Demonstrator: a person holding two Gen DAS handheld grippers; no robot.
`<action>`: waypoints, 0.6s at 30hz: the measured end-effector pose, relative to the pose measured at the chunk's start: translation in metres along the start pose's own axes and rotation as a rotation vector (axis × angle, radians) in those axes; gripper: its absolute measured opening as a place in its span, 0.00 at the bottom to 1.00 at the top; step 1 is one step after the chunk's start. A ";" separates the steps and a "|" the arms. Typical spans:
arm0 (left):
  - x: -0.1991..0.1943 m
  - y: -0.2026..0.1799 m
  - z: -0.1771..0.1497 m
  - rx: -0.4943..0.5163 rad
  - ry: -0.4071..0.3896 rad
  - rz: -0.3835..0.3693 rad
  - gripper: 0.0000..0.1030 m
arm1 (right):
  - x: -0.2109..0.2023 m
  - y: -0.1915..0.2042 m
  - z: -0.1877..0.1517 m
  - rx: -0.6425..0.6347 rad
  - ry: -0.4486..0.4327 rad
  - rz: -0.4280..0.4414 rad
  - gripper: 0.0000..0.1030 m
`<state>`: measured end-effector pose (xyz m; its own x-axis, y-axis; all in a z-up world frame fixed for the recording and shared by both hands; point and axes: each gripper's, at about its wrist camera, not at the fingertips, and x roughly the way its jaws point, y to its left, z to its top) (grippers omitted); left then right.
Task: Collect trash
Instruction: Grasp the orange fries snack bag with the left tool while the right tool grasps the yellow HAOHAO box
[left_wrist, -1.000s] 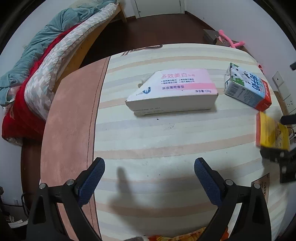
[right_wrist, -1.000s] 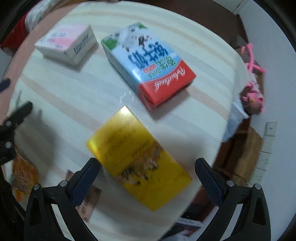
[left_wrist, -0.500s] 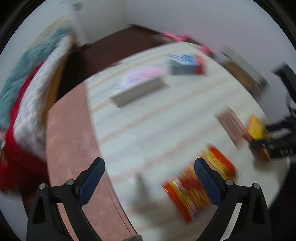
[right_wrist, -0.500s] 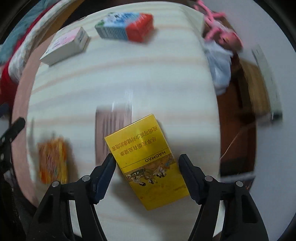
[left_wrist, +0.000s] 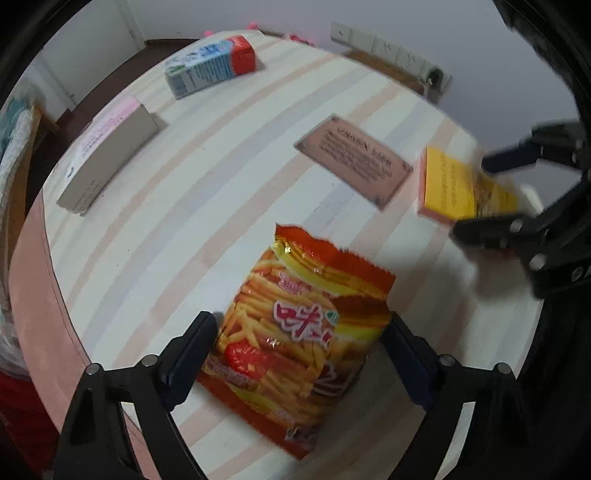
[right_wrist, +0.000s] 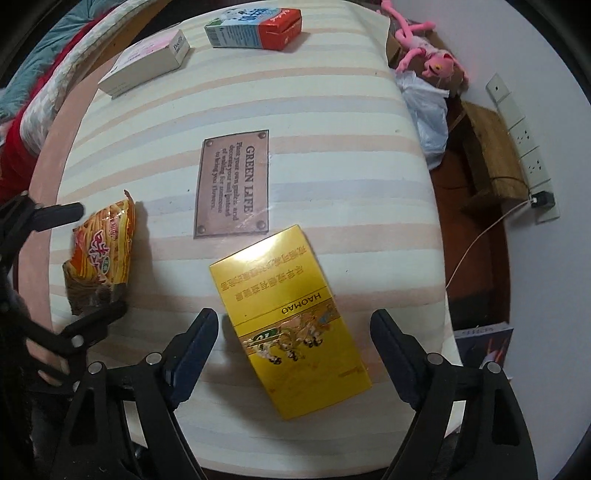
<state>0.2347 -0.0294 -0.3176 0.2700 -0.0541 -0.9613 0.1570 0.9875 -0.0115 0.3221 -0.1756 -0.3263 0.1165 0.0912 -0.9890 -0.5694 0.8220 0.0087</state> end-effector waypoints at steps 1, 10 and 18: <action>-0.003 0.000 0.000 -0.028 -0.014 0.002 0.73 | -0.003 0.004 -0.006 -0.005 -0.004 -0.006 0.77; -0.016 0.023 -0.026 -0.439 -0.018 0.011 0.48 | -0.008 0.011 -0.023 -0.034 -0.043 -0.044 0.64; -0.018 0.025 -0.030 -0.536 -0.056 -0.017 0.50 | -0.005 0.021 -0.020 -0.053 0.033 -0.037 0.74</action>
<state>0.2050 0.0005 -0.3089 0.3246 -0.0639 -0.9437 -0.3412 0.9226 -0.1799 0.2933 -0.1697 -0.3240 0.1118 0.0425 -0.9928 -0.6073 0.7937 -0.0344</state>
